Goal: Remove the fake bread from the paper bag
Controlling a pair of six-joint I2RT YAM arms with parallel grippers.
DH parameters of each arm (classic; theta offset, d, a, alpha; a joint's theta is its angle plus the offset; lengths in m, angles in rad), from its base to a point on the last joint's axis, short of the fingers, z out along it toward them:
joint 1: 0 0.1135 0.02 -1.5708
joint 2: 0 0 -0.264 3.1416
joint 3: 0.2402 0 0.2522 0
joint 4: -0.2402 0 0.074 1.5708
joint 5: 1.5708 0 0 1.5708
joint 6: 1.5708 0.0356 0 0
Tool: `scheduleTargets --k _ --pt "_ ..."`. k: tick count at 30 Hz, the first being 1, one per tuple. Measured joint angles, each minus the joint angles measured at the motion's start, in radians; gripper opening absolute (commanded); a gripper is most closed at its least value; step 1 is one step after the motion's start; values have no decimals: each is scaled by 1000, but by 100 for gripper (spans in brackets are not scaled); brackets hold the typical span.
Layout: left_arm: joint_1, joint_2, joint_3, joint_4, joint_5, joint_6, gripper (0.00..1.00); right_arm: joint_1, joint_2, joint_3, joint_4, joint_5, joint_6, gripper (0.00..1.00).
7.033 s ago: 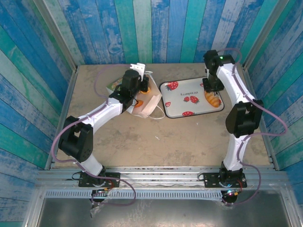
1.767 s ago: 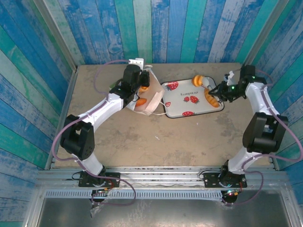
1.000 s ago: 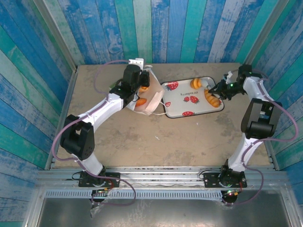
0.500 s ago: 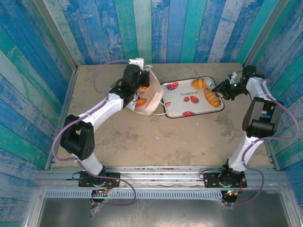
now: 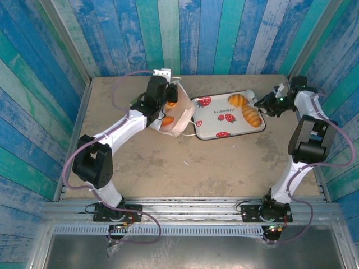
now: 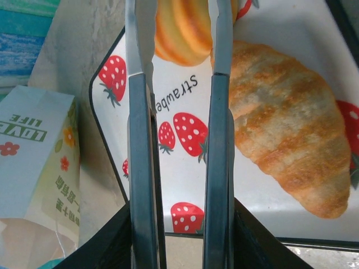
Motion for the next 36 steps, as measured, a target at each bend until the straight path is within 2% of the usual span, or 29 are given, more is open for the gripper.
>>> scheduleTargets --k 10,20,27,36 --pt "0 0 0 0 0 0 0 13 -41 -5 -14 39 -14 34" --pt "0 0 0 0 0 0 0 202 -135 -53 -41 143 -48 33" --pt "0 0 0 0 0 -1 0 275 -82 -23 -73 205 -59 32" --pt "0 0 0 0 0 -1 0 286 32 13 -89 254 -61 31"
